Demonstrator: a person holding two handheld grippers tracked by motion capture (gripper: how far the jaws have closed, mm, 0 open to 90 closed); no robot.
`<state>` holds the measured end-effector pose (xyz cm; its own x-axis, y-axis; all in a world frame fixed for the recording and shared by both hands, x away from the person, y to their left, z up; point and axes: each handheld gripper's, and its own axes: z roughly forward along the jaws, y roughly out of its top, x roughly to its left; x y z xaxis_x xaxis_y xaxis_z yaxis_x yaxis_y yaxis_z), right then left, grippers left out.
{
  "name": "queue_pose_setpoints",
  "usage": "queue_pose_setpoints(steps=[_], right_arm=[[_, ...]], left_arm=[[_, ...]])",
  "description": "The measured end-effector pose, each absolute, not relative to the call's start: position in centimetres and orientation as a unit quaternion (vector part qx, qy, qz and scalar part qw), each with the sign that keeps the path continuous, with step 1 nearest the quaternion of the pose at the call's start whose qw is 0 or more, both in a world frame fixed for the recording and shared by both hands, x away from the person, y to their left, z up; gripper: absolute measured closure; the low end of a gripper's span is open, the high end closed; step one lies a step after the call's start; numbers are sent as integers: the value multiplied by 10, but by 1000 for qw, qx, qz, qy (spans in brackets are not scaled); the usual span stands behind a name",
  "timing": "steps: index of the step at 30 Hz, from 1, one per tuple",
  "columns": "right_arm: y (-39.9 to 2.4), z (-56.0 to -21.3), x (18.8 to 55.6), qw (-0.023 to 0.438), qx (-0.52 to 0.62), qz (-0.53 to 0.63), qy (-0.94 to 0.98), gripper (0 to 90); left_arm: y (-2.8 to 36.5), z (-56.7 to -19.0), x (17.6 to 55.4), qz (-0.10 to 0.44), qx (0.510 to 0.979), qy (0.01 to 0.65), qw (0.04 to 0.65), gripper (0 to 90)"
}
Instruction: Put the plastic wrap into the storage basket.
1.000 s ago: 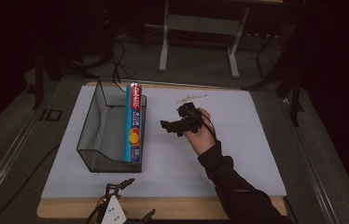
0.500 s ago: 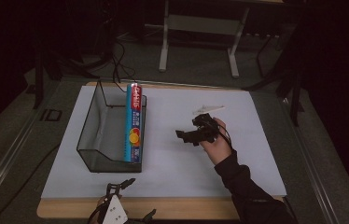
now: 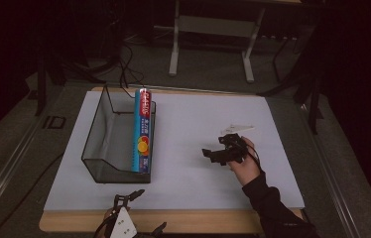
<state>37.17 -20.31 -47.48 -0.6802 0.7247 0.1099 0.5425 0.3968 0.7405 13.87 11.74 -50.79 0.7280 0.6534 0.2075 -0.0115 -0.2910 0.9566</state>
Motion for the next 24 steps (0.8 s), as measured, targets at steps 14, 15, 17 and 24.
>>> queue_pose_setpoints(steps=[14, 15, 17, 24], right_arm=[[-241, -491, 349, 134, 375, 400, 826, 136], [-243, -491, 348, 135, 376, 400, 825, 136], [-247, -492, 345, 139, 377, 399, 824, 136], [-257, -500, 336, 160, 375, 395, 823, 137]], left_arm=[[116, -508, 138, 299, 748, 213, 553, 2], [116, -508, 138, 299, 748, 213, 553, 1], [116, -508, 138, 300, 748, 213, 552, 1], [116, -508, 137, 299, 748, 210, 554, 1]])
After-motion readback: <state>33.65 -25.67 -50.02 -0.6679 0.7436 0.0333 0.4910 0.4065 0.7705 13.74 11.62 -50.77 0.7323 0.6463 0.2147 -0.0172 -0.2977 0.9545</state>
